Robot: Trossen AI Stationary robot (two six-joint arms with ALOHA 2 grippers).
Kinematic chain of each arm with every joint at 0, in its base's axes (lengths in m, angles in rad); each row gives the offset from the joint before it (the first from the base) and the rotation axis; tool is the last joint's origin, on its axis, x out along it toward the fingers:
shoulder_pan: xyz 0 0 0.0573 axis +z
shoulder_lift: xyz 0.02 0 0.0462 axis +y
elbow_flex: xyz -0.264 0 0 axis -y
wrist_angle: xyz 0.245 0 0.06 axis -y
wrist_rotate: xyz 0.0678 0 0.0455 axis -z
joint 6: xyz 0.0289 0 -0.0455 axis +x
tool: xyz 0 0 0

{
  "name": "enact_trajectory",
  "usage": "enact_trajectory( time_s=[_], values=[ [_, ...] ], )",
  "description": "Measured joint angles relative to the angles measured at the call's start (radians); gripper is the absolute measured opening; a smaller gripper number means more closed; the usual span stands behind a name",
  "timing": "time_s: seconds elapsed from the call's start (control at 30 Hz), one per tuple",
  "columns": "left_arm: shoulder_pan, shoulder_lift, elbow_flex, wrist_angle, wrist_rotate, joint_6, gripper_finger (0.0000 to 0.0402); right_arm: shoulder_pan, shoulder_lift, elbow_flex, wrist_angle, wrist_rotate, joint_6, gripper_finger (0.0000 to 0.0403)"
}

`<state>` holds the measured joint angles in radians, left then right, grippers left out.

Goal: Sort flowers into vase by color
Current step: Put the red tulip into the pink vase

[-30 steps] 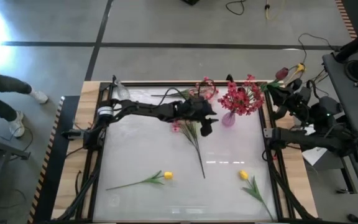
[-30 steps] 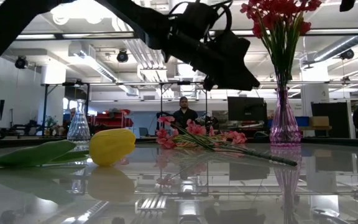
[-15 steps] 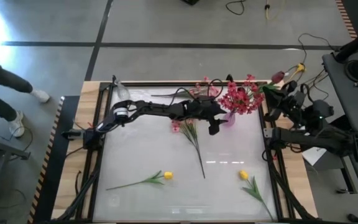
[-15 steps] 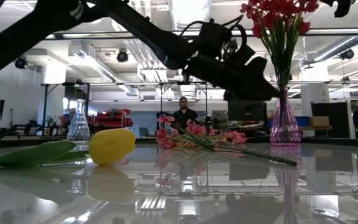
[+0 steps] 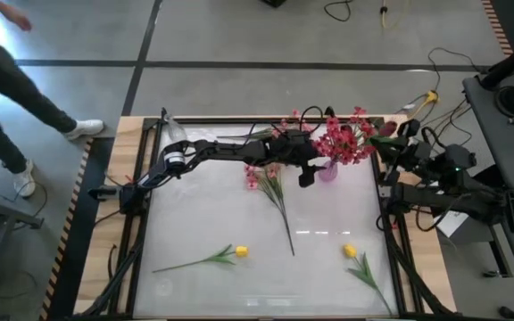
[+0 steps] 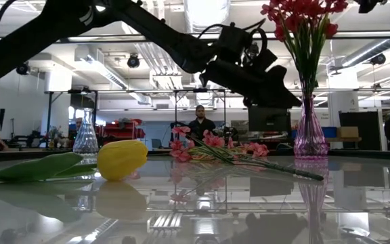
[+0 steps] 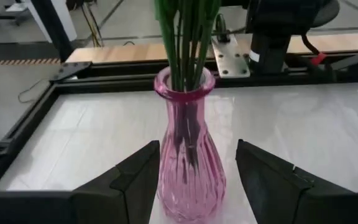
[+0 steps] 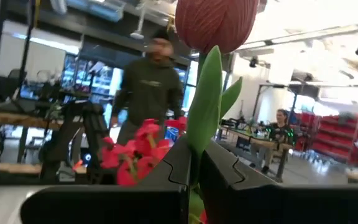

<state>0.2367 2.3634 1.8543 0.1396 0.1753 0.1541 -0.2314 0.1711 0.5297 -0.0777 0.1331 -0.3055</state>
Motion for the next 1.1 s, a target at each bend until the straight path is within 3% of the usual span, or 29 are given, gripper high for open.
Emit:
enact_trajectory(
  time_s=[0.27, 0.47, 0.8, 1.1],
  values=[
    [-0.001, 0.027, -0.007, 0.096, 0.053, -0.006, 0.0198, 0.0, -0.001, -0.018, 0.008, -0.037, -0.052, 0.0013],
    [-0.001, 0.052, 0.03, 0.121, 0.053, -0.017, 0.0198, 0.0, -0.001, -0.057, 0.004, -0.028, 0.007, 0.0013],
    [-0.002, 0.089, 0.102, 0.097, 0.06, -0.005, 0.0198, 0.0, 0.0, -0.083, -0.014, 0.108, 0.133, 0.0013],
    [0.031, 0.089, 0.19, -0.131, 0.049, 0.073, 0.0198, 0.0, 0.003, -0.061, -0.079, 0.137, 0.174, 0.0013]
  ],
)
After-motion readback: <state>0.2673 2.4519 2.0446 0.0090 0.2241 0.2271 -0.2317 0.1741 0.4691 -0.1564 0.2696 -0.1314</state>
